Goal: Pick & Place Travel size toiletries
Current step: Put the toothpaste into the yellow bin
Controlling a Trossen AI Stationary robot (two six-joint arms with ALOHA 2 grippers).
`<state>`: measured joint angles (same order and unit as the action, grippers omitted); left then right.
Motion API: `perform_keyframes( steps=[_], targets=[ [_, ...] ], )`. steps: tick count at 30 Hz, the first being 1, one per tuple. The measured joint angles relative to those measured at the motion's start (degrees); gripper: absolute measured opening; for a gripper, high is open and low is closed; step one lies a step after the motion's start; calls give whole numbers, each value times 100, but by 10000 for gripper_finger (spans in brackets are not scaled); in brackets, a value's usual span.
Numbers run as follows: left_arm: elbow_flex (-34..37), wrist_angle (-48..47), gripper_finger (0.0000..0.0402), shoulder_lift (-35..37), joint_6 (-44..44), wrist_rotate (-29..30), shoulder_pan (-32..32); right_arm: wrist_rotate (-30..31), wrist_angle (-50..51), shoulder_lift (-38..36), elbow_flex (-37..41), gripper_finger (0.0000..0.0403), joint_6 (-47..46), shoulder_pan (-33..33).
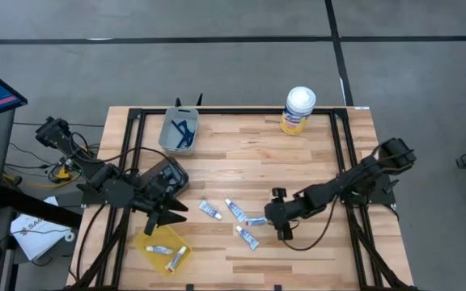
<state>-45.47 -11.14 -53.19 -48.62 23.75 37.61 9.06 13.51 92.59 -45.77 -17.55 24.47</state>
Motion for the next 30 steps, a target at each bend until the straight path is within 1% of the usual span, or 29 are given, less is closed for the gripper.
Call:
perform_keyframes(
  steps=[5, 9, 12, 15, 20, 21, 25, 30],
  targets=[
    [0, 1, 193, 0, 44, -3, 0, -17, -39, 568, -315, 187, 89, 25],
    [0, 3, 191, -2, 42, -2, 0, -22, 318, 931, -612, 180, 106, 24],
    [0, 10, 192, 0, 39, -4, 2, -21, 633, 985, -780, 166, 102, 24],
    [2, 11, 193, 0, 39, -4, -1, -26, 666, 989, -801, 135, 103, 15],
    [2, 2, 189, 0, 39, -2, -2, -74, 825, 954, -797, 48, 83, -17],
    [2, 5, 188, 0, 39, -2, -2, -113, 841, 949, -797, 41, 63, -21],
    [2, 3, 191, 0, 51, 61, -2, -168, 856, 928, -806, 44, -78, -37],
    [4, -12, 205, -22, 289, 535, -2, -34, 1062, 583, -1079, 44, -49, -59]
  ],
)
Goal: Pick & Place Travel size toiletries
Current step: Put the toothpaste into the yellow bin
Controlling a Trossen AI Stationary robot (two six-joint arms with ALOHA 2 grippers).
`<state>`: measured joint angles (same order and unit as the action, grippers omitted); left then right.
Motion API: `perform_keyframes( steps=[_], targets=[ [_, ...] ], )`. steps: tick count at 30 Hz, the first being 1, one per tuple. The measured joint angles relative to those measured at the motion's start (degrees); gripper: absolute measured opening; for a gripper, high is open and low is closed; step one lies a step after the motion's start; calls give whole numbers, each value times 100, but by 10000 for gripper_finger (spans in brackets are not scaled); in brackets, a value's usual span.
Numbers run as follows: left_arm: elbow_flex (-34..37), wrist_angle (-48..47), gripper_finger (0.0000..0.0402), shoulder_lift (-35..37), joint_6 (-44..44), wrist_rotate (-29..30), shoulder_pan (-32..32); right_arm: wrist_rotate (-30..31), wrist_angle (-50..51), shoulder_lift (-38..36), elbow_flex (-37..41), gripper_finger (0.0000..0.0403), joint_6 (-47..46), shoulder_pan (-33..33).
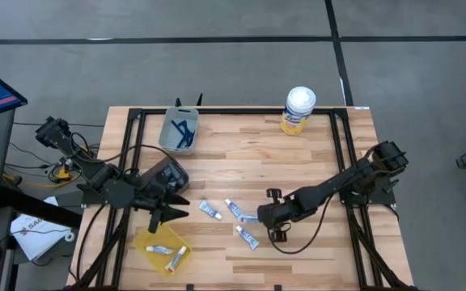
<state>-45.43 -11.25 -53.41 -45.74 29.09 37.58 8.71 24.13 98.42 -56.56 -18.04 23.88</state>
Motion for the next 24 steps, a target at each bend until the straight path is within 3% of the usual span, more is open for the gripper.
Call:
perform_keyframes(
  steps=[5, 9, 15, 24],
  targets=[
    [131, 54, 222, -35, 21, 541, -123, 764, 163, -441, -513, 44, 73, -85],
    [339, 287, 228, -42, -642, 582, -379, 1096, 131, -555, -1091, 44, 396, -266],
    [769, 1359, 218, -80, -1013, 394, -765, 1095, 121, -274, -1824, 44, 957, -520],
    [988, 1601, 199, -187, -1009, 347, -846, 1084, 67, 42, -2516, 44, 1583, -685]
  ],
)
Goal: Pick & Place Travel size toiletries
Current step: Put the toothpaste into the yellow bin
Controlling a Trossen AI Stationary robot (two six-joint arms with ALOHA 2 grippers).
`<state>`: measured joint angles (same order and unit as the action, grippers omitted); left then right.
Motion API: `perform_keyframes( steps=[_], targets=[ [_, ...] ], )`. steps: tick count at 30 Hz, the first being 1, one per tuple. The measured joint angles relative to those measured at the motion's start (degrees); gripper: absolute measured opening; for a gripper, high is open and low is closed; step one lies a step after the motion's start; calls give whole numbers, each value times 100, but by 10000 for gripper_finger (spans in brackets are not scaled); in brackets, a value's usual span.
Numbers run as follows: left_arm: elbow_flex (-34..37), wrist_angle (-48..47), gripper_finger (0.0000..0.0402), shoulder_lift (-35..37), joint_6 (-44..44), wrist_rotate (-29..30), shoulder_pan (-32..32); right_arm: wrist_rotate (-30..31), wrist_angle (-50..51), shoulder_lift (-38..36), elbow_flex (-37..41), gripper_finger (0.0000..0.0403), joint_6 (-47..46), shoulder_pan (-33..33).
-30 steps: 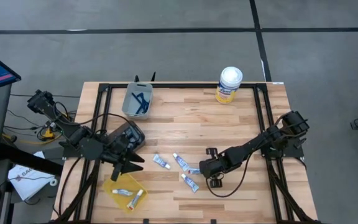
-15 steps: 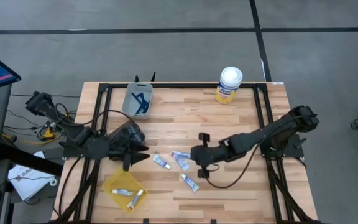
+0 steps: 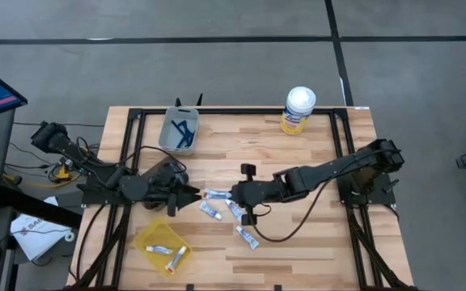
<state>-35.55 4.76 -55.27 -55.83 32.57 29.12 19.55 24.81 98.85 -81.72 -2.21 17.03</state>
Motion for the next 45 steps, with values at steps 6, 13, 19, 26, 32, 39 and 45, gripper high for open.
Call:
perform_keyframes(
  steps=[6, 13, 19, 26, 32, 39, 45],
  targets=[
    [5, 22, 199, -84, 35, -6, -97, -8, -148, 0, -8, 44, 73, -128],
    [-2, 625, 200, -221, 547, -336, -382, -168, -126, 0, -8, 44, 83, -154],
    [-4, 766, 200, -533, 606, -812, -631, -165, -124, 0, -8, 44, 115, -227],
    [-2, 871, 168, -675, 594, -1153, -710, -171, -67, -1, -8, 46, 121, -211],
    [-2, 828, 140, -553, 679, -1136, -715, -172, 121, -9, -8, 47, 130, -220],
    [-2, 863, 138, -508, 947, -1103, -715, -172, 150, -11, -8, 47, 128, -218],
    [-2, 833, 107, -508, 953, -1103, -715, -174, 145, -11, -8, 47, 115, -216]
  ],
)
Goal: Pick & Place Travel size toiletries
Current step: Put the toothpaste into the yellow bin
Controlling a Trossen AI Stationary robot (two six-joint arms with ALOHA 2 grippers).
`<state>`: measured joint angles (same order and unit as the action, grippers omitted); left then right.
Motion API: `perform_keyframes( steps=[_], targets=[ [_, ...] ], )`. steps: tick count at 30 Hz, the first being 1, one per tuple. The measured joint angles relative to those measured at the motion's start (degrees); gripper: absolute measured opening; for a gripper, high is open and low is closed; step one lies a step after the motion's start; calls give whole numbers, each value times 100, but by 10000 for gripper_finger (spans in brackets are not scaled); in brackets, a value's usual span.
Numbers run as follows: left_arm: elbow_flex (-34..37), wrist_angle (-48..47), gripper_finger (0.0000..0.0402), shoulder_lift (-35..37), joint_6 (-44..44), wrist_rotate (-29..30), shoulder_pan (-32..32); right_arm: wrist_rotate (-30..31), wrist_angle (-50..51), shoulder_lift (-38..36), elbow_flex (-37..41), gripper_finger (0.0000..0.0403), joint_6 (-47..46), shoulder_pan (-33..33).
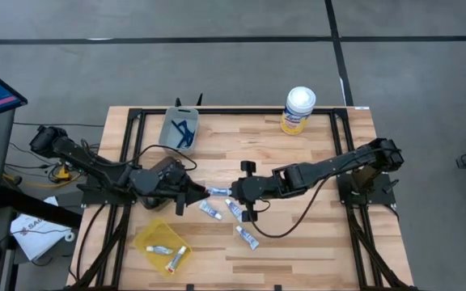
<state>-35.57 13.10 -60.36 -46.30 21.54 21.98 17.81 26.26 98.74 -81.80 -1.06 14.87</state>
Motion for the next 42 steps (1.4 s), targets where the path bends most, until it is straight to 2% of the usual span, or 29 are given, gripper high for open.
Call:
perform_keyframes(
  steps=[9, 16, 20, 27, 30, 33, 42],
  targets=[
    [0, -49, 8, 0, 0, -2, 0, -26, -15, 0, 0, 48, -2, 47],
    [0, -49, 1, 0, 0, -11, 0, -27, -18, 0, 0, 54, -31, 48],
    [0, -52, 1, 0, 0, -18, 0, -20, -58, 2, 0, 92, -197, 48],
    [-2, -120, 1, 0, 0, -46, 49, -21, -72, -25, 1, 213, -260, 49],
    [-7, -215, 0, 0, -52, -60, 99, -24, -33, -65, 0, 251, -381, 91],
    [-9, -475, 0, 5, -239, -274, 180, -51, 186, -157, 0, 267, -465, 165],
    [-11, -2066, 0, 223, -1490, -1027, 636, -293, 956, -356, 0, 269, -692, 644]
  ],
)
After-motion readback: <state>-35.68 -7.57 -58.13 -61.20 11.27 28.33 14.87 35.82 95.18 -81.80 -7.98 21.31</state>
